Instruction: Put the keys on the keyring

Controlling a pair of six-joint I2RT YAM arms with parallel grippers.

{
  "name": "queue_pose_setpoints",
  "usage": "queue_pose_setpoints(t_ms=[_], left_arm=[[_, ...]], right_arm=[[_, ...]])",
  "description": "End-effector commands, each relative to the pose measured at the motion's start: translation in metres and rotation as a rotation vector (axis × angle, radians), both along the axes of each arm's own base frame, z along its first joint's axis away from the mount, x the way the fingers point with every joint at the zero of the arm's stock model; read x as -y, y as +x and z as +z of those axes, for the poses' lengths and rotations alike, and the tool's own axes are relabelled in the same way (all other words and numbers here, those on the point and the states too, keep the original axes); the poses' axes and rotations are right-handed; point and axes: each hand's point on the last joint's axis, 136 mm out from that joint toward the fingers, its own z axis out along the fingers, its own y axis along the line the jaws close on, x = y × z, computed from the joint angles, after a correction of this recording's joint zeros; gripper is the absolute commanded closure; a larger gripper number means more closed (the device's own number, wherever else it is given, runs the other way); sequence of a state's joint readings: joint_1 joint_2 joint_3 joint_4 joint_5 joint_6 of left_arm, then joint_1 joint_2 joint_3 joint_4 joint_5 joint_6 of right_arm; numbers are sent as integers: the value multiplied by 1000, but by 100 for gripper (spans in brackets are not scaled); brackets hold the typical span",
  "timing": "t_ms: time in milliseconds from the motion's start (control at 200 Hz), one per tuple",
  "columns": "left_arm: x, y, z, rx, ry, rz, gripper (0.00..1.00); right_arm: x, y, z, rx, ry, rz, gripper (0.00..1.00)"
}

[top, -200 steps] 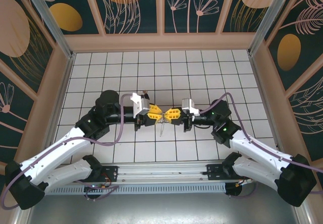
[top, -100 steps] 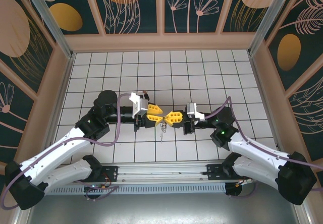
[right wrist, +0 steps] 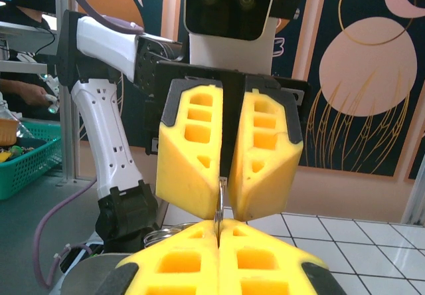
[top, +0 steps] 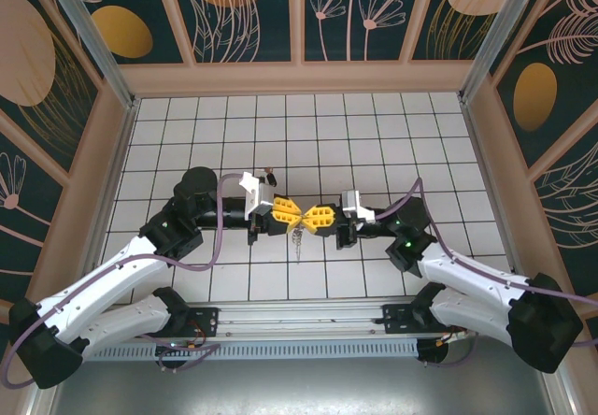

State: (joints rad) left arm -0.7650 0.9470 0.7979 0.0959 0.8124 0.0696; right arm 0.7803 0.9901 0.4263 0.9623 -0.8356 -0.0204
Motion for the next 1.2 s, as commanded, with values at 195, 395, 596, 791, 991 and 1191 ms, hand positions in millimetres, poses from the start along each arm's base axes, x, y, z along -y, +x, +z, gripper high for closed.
queue_pose_setpoints(t_ms=[195,395,596,791,991,1191], left_arm=[[2,-4,-2,-10,3,-29,91],[2,-3,-1,-4,6,-23,80],[1,-4,1,-4,3,-22,80],[0,-6,2,-5,-2,-24,81],[-1,-6,2,-6,-2,-18,81],[-2,-6,2,0,4,-12,83]], right_arm=[[-1,-2,17,80,45,-9,100],[1,-7,23,100,80,6,100],[6,-13,26,111,114,22,100],[6,-14,26,116,121,31,100],[8,-16,28,127,141,34,100],[8,-15,27,125,132,32,100]])
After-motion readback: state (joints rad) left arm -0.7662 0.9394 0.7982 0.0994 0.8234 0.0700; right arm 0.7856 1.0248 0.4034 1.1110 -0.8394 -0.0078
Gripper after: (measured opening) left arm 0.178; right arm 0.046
